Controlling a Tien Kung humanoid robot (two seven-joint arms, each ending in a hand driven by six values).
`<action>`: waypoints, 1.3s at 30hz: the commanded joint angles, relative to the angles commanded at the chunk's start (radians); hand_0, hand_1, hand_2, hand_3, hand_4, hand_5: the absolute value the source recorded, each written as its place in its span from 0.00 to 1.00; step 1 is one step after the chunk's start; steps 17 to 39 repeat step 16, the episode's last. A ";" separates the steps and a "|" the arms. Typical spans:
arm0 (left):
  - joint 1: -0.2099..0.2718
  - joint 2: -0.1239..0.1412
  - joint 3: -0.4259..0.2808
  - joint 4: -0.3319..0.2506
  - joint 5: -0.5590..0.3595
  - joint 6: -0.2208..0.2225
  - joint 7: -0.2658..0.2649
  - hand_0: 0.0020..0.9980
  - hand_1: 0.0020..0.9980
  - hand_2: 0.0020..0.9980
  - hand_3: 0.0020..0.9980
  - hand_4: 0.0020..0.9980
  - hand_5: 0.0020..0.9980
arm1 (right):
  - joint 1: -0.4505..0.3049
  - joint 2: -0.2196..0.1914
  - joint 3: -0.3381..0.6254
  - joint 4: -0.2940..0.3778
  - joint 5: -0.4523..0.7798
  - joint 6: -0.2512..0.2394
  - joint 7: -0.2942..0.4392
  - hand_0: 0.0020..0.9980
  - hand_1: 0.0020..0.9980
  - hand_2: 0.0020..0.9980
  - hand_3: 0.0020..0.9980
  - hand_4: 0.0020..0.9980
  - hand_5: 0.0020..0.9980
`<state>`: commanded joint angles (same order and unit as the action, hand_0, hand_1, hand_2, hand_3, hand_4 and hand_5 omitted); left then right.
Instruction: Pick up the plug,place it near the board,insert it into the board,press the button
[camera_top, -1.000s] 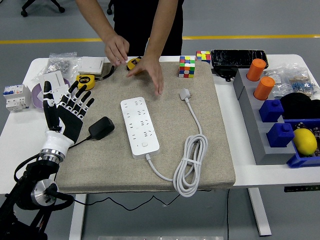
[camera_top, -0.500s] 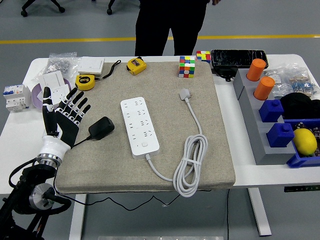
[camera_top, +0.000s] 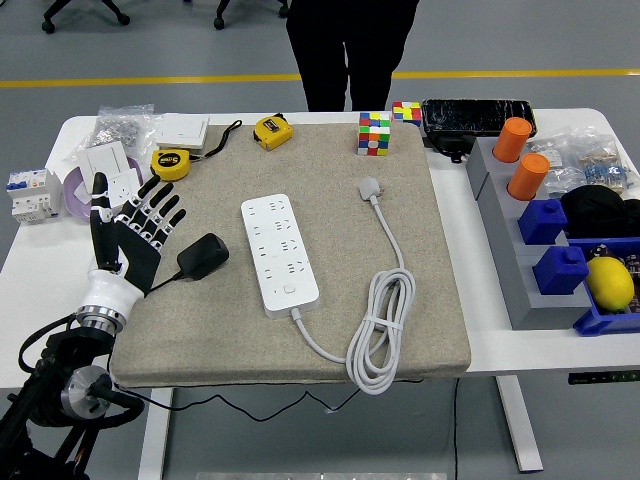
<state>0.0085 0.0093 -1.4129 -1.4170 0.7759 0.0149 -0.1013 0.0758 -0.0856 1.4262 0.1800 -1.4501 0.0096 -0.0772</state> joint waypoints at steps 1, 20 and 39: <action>0.000 0.000 0.000 0.000 0.001 0.000 0.001 0.82 0.87 0.82 0.80 1.00 1.00 | 0.000 0.000 0.000 0.000 0.000 0.000 0.000 0.88 0.73 0.72 0.73 1.00 0.69; -0.003 -0.001 -0.002 -0.001 0.013 0.003 0.001 0.82 0.86 0.82 0.80 1.00 1.00 | 0.003 -0.002 -0.008 0.000 0.010 -0.001 0.000 0.88 0.73 0.72 0.73 1.00 0.68; -0.003 -0.001 -0.002 -0.001 0.013 0.003 0.001 0.82 0.86 0.82 0.80 1.00 1.00 | 0.003 -0.002 -0.008 0.000 0.010 -0.001 0.000 0.88 0.73 0.72 0.73 1.00 0.68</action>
